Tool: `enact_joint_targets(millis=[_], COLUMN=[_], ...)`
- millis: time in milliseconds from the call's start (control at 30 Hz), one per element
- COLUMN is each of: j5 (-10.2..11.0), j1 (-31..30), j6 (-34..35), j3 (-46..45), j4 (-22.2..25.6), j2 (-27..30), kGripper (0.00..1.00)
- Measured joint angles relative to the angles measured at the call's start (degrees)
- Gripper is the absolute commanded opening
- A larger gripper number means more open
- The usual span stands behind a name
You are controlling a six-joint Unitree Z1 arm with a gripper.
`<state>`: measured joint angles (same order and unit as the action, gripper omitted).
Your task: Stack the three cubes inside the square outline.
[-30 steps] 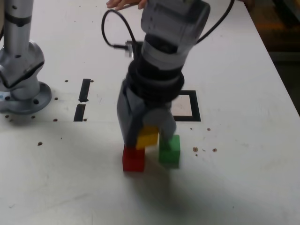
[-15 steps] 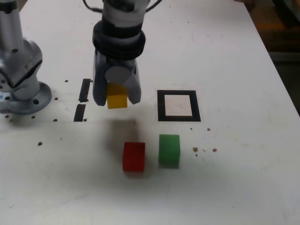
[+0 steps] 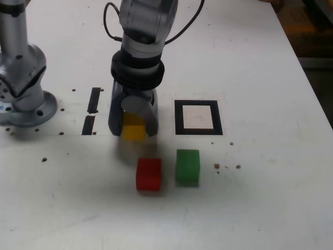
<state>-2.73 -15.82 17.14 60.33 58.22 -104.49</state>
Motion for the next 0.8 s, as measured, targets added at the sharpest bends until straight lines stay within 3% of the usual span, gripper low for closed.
enact_joint_targets(millis=[100, 267, 333, 600, 800], j5=[-0.07, -0.57, -0.59, -0.61, 0.23], j1=[0.0, 0.0, 0.0, 0.0, -4.16], j6=[-0.55, -2.04, -2.39, -2.65, -0.63], j3=[0.12, 0.9, 0.93, 1.75, 11.45], j4=[0.0, 0.28, 0.29, 1.66, 12.56], j2=[-0.32, -1.24, -1.31, -1.21, 2.23], kGripper=[0.44, 0.77, 0.85, 0.97, 1.0])
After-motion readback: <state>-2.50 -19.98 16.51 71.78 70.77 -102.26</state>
